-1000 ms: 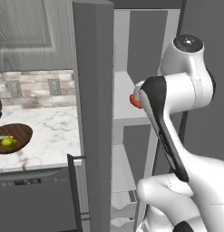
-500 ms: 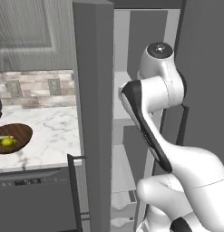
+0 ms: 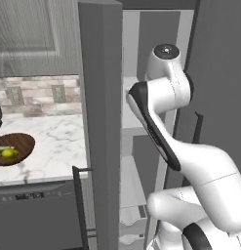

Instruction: Take the fish, sweet potato, and pear from the freezer and place them in the bowl on the counter.

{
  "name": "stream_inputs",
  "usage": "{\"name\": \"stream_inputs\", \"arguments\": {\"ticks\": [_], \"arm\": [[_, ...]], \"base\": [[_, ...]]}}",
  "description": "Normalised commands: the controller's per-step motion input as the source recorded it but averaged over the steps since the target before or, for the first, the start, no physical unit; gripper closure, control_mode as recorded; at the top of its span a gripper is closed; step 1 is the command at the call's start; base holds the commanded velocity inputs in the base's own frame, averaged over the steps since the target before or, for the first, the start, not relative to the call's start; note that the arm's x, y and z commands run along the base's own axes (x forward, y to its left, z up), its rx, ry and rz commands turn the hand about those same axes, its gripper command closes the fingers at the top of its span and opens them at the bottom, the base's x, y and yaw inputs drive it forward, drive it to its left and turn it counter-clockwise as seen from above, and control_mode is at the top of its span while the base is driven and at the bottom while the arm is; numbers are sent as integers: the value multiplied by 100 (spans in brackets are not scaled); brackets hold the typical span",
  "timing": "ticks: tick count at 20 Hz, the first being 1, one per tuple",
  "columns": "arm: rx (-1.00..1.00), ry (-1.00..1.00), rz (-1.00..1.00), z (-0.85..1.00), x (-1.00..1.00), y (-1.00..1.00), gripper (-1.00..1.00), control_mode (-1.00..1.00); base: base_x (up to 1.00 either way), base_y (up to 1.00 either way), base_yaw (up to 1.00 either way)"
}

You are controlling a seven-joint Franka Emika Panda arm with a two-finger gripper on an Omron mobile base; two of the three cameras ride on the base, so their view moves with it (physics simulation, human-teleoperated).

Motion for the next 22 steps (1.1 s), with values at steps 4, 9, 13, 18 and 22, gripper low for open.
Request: {"name": "stream_inputs", "arguments": {"ticks": [4,9,13,18,22], "arm": [[0,10,0,-7,41,0,-100,-100],[0,10,0,-18,40,0,-100,-100],[0,5,0,-18,23,0,-100,-100],[-2,3,0,-19,20,0,-100,-100],[-3,1,0,-21,29,0,-100,-100]], "base": [[0,0,0],[0,0,0],[0,0,0],[0,0,0],[0,0,0]]}}
